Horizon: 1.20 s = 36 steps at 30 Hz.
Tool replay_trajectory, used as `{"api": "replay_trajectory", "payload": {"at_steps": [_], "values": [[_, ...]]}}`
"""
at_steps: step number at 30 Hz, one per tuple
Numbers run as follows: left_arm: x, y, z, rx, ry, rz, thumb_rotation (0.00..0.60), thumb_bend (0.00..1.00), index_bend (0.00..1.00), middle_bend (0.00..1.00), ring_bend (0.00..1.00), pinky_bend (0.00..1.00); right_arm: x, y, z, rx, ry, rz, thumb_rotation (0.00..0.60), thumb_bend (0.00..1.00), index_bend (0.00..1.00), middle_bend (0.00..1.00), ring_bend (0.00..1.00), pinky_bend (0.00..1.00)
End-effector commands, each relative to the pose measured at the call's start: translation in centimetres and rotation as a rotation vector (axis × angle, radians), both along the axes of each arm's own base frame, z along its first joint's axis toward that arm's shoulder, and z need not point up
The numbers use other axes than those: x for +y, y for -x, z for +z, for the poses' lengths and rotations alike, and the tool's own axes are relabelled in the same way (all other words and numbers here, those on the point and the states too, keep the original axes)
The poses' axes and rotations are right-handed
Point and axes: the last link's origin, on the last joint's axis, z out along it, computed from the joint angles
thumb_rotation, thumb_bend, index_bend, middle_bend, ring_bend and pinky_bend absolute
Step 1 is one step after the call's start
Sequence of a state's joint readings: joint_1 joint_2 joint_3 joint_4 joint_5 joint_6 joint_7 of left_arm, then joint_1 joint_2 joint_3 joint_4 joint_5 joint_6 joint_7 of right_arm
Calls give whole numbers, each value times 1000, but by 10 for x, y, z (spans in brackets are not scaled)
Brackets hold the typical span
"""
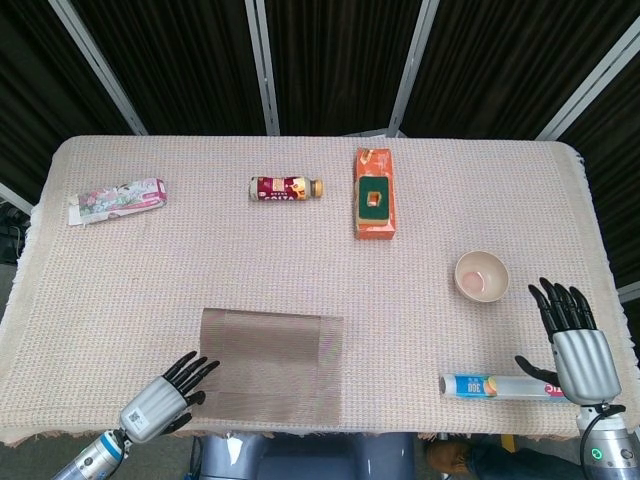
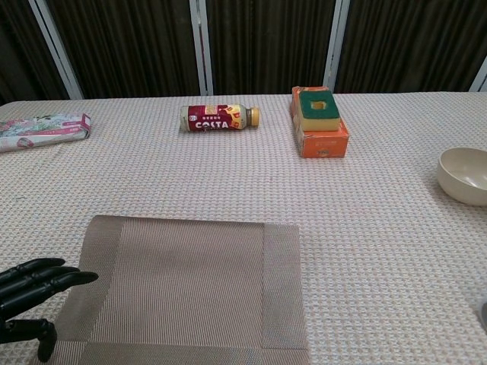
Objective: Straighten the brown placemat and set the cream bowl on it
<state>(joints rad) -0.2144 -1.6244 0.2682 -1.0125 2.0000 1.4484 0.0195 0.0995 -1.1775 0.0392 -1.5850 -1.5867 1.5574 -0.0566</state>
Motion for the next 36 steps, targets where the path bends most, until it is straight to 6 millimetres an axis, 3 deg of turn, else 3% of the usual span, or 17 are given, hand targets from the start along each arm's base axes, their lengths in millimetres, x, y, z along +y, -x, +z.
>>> {"api": "replay_trajectory", "payload": {"at_steps": [1,12,22,29,36], "values": [[1,-1,-3,7,-2,-1,600,349,468,0,0,0,0,-1,0,-1,1,3,600,0,0,0,0,0],[1,-3,-6,14,11,12,600,499,517,0,0,0,0,0,2,-7,3,3,600,0,0,0,0,0],[2,-6,-7,-5,20,30,600,501,668,0,0,0,1,0,2,-9,2,3,600,0,0,0,0,0],[2,-9,-5,-22,36,58,600,498,654,0,0,0,0,0,2,-8,4,0,600,0,0,0,0,0],[1,-15,-2,-40,60,80,600,432,641,0,0,0,0,-1,2,-8,3,0,600,0,0,0,0,0]]}}
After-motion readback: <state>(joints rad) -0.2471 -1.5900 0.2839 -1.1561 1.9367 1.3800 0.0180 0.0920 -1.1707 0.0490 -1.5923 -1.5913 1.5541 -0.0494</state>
